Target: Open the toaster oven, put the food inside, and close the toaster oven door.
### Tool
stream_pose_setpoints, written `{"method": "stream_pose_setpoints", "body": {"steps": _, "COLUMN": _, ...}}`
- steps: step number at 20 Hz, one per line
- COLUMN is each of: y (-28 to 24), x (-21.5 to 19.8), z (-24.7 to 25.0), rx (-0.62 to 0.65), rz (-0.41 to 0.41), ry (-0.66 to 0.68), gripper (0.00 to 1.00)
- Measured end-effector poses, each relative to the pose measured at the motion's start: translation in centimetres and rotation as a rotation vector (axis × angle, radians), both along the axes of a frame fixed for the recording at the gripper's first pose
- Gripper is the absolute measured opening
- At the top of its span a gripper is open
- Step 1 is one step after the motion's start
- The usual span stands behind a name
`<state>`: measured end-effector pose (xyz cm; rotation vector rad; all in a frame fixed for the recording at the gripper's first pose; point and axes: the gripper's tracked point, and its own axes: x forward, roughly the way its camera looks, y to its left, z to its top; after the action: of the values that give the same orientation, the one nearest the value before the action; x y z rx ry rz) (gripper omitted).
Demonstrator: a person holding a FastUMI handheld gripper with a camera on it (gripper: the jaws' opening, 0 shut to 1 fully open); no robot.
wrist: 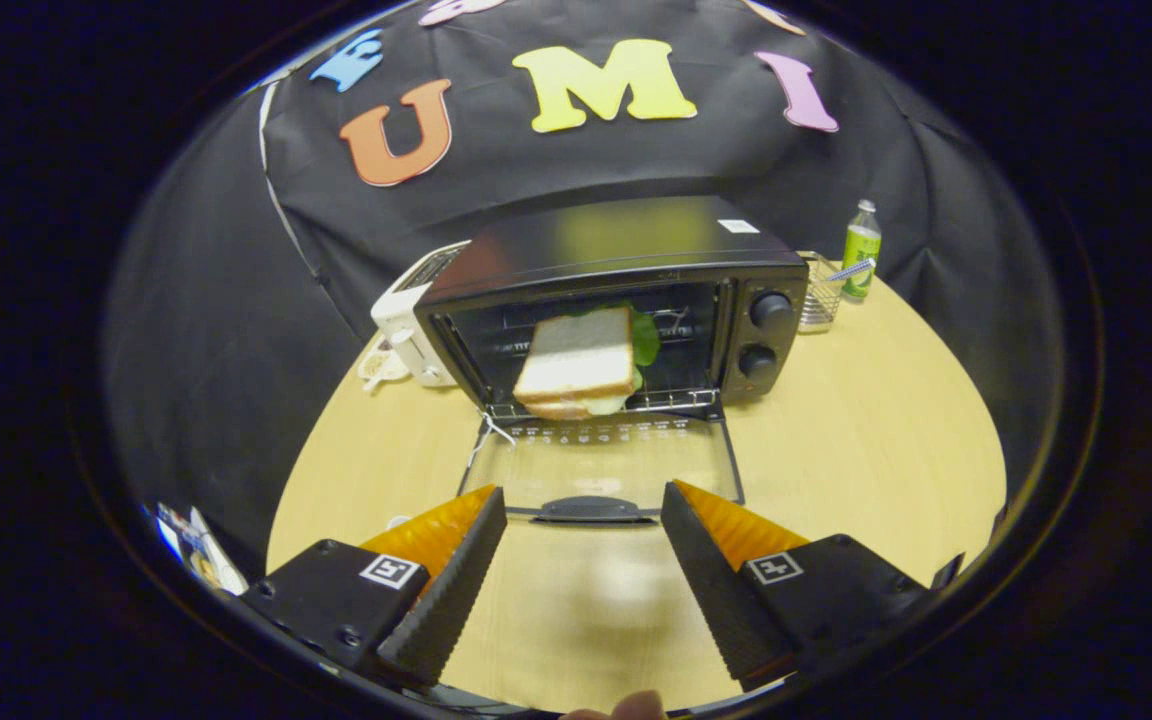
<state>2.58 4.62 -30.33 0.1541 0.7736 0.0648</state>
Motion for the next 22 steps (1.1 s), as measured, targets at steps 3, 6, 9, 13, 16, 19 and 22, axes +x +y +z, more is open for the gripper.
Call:
{"method": "stream_pose_setpoints", "body": {"steps": 3, "y": -0.2, "x": -1.2, "z": -2.6, "rx": -0.004, "rz": 0.006, "ry": 0.033, "gripper": 1.0}}
{"method": "stream_pose_setpoints", "body": {"steps": 6, "y": -0.2, "x": -1.6, "z": -5.9, "rx": -0.009, "rz": 0.022, "ry": 0.065, "gripper": 1.0}}
{"method": "stream_pose_setpoints", "body": {"steps": 9, "y": 0.0, "x": -1.3, "z": -8.9, "rx": 0.004, "rz": 0.022, "ry": 0.098, "gripper": 1.0}}
{"method": "stream_pose_setpoints", "body": {"steps": 13, "y": -0.2, "x": -0.2, "z": -11.9, "rx": 0.002, "rz": -0.01, "ry": 0.131, "gripper": 1.0}}
{"method": "stream_pose_setpoints", "body": {"steps": 16, "y": -0.2, "x": 0.8, "z": -13.0, "rx": -0.007, "rz": -0.028, "ry": 0.134, "gripper": 1.0}}
{"method": "stream_pose_setpoints", "body": {"steps": 19, "y": -0.3, "x": 2.0, "z": -13.2, "rx": -0.044, "rz": -0.027, "ry": 0.108, "gripper": 1.0}}
{"method": "stream_pose_setpoints", "body": {"steps": 22, "y": -0.2, "x": 2.3, "z": -13.3, "rx": -0.1, "rz": 0.004, "ry": 0.08, "gripper": 1.0}}
